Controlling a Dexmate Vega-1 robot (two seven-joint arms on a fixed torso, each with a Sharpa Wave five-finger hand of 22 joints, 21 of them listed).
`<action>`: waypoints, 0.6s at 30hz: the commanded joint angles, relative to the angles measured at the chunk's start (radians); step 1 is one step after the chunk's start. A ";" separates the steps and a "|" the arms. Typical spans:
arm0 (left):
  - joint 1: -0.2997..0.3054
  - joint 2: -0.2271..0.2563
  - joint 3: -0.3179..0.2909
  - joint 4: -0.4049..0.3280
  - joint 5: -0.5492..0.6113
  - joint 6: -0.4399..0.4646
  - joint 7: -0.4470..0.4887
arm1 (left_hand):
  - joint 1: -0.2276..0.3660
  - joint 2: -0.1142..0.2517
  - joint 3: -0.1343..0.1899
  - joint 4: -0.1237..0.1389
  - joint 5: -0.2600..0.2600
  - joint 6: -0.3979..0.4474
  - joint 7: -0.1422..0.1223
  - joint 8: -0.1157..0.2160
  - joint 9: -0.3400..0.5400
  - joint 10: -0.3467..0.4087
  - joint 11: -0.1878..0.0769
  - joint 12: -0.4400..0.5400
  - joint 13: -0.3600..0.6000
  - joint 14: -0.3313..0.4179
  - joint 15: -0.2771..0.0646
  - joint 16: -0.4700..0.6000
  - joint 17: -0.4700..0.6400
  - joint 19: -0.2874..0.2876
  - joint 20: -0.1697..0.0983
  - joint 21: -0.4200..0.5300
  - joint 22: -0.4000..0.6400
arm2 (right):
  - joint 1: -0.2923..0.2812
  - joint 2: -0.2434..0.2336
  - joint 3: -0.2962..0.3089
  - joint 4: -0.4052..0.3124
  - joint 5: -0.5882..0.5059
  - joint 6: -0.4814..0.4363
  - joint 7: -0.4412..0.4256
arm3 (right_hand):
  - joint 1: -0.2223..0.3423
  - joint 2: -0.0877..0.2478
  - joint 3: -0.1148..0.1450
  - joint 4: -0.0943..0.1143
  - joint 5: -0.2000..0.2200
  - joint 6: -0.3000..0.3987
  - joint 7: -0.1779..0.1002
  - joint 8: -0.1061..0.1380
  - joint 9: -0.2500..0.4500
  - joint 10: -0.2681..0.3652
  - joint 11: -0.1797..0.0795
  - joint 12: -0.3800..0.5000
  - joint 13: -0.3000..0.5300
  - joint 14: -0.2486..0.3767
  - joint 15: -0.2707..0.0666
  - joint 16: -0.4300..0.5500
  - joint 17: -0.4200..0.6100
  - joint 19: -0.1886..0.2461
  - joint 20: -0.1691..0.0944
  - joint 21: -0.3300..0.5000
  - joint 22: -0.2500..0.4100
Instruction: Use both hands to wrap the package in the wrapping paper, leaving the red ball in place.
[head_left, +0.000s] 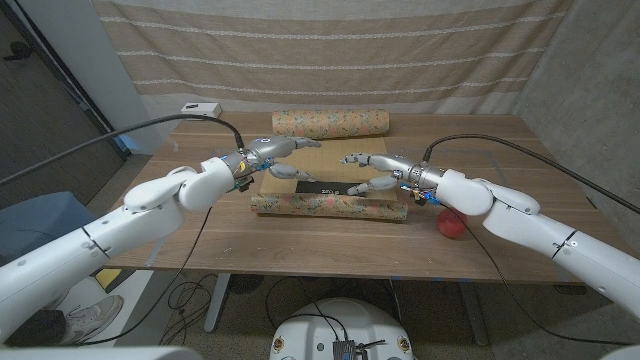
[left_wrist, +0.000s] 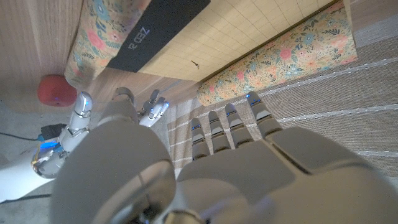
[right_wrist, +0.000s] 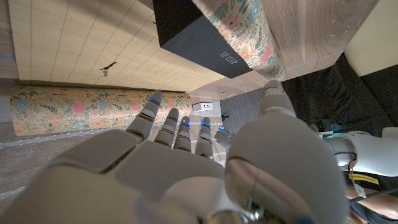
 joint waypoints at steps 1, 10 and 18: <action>0.114 0.040 0.012 -0.104 0.232 0.146 0.028 | 0.022 -0.003 0.002 -0.009 0.011 -0.017 0.005 -0.006 0.006 -0.006 -0.002 0.000 0.002 -0.002 0.002 0.002 0.004 0.006 0.008 -0.003 -0.001 | -0.041 -0.025 -0.021 -0.096 -0.232 -0.054 -0.030 | 0.018 0.001 0.002 -0.012 0.010 -0.005 -0.007 0.006 0.000 0.000 -0.007 0.005 0.002 -0.003 -0.007 -0.002 0.000 0.006 -0.004 -0.003 0.000; 0.169 0.034 0.019 -0.117 0.338 0.198 0.069 | 0.048 -0.008 0.001 -0.018 0.017 -0.009 0.005 0.000 0.007 0.004 -0.005 0.006 0.003 0.015 0.000 0.008 0.004 0.030 0.008 0.001 -0.001 | -0.069 -0.026 -0.028 -0.110 -0.324 -0.058 -0.058 | 0.055 -0.002 0.009 -0.020 0.027 0.005 -0.013 0.010 0.000 0.019 -0.017 0.013 0.001 0.024 -0.022 0.006 -0.007 0.034 -0.014 0.004 0.000; 0.173 0.002 0.053 -0.080 0.415 0.210 0.096 | 0.081 -0.018 -0.010 -0.020 0.028 -0.081 0.022 -0.017 0.008 -0.046 -0.003 -0.006 0.004 -0.004 0.000 0.000 0.004 0.035 0.010 -0.007 0.000 | -0.090 -0.005 -0.042 -0.087 -0.430 -0.067 -0.140 | 0.085 0.000 0.010 -0.018 0.044 -0.054 -0.029 -0.005 -0.001 -0.005 -0.033 0.004 0.001 0.022 -0.042 0.005 -0.012 0.037 -0.039 0.001 0.000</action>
